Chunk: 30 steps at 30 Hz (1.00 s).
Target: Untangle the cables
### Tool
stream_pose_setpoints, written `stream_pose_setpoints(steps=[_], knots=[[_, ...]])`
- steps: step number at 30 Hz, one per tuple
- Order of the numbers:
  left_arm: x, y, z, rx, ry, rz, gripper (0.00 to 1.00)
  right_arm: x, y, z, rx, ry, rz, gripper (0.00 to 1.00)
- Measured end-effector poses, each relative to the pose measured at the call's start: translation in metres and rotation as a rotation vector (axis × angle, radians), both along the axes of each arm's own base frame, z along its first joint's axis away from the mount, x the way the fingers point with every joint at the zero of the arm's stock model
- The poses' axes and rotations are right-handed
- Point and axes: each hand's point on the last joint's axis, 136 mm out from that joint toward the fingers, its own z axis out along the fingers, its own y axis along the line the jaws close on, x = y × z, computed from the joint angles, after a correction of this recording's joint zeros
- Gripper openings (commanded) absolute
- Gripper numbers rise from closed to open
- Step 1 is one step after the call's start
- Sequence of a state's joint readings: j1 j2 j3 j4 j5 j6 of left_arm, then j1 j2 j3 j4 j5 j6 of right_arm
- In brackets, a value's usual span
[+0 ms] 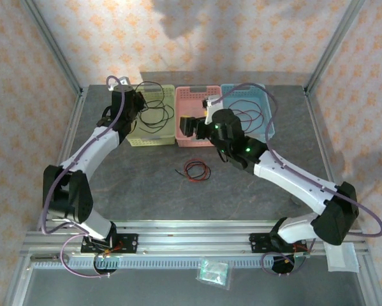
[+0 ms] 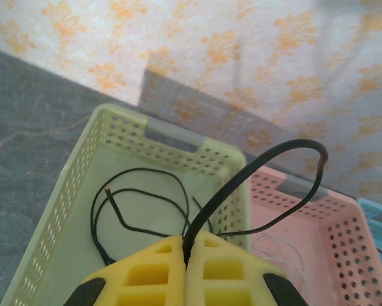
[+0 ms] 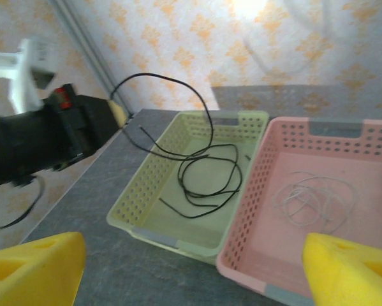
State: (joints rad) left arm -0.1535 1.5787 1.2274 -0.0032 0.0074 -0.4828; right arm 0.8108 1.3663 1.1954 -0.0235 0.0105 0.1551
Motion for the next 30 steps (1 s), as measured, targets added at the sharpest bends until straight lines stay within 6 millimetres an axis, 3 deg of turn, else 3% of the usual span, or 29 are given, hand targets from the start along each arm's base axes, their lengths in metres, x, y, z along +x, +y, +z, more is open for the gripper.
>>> stream_pose_setpoints(steps=[6,12,17,21,27,30], knots=[[0.021,0.018,-0.053,-0.074,0.110,0.033,0.00,-0.007,0.016,-0.008,-0.006,0.021,0.037,0.88],[0.048,0.005,-0.091,-0.117,0.191,-0.021,0.00,-0.008,0.015,-0.010,-0.003,0.030,0.029,0.88],[0.063,0.002,-0.111,-0.117,0.252,-0.022,0.02,-0.007,0.013,-0.012,-0.009,0.040,0.016,0.87],[0.073,0.001,-0.121,-0.105,0.290,-0.026,0.16,-0.007,0.006,-0.013,-0.008,0.043,-0.017,0.87],[0.077,0.001,-0.127,-0.081,0.331,-0.034,0.59,-0.009,-0.019,-0.016,0.012,0.048,-0.115,0.86],[0.075,0.002,-0.129,-0.075,0.342,-0.033,0.70,-0.010,-0.027,-0.018,0.016,0.058,-0.148,0.86]])
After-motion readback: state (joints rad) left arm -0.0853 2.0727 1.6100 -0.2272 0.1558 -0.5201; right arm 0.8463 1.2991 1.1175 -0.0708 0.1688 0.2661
